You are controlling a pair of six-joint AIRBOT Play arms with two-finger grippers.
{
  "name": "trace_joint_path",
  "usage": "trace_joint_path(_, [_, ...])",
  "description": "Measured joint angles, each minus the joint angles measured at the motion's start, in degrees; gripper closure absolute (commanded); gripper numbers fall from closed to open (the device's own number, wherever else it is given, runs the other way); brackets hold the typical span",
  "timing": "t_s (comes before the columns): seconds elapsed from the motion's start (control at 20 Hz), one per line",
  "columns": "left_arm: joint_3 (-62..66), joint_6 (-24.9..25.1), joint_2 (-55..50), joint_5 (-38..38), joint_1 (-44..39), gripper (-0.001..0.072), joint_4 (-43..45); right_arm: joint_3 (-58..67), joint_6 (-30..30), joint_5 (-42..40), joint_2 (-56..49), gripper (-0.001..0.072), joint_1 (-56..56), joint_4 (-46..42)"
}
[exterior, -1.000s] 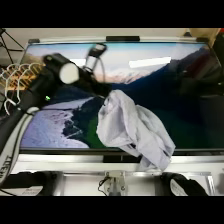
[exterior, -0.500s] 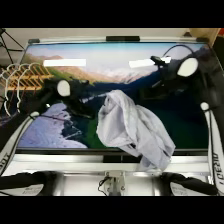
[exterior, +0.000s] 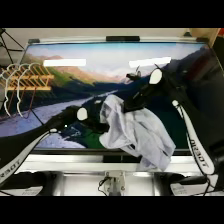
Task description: Fold the shirts.
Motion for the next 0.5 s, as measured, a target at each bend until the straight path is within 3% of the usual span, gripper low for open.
trace_joint_path(0.3, [1.05, 1.57, 1.99, 2.82, 2.56, 0.0651, 0.48, 0.11, -1.66, 0.42, -0.26, 0.0632, 0.59, 4.74])
trace_joint_path(0.5, [7.93, 2.03, 7.39, 1.55, 8.83, 0.0652, 5.95, 4.83, -3.37, -0.66, 2.67, 0.0631, 0.61, 2.36])
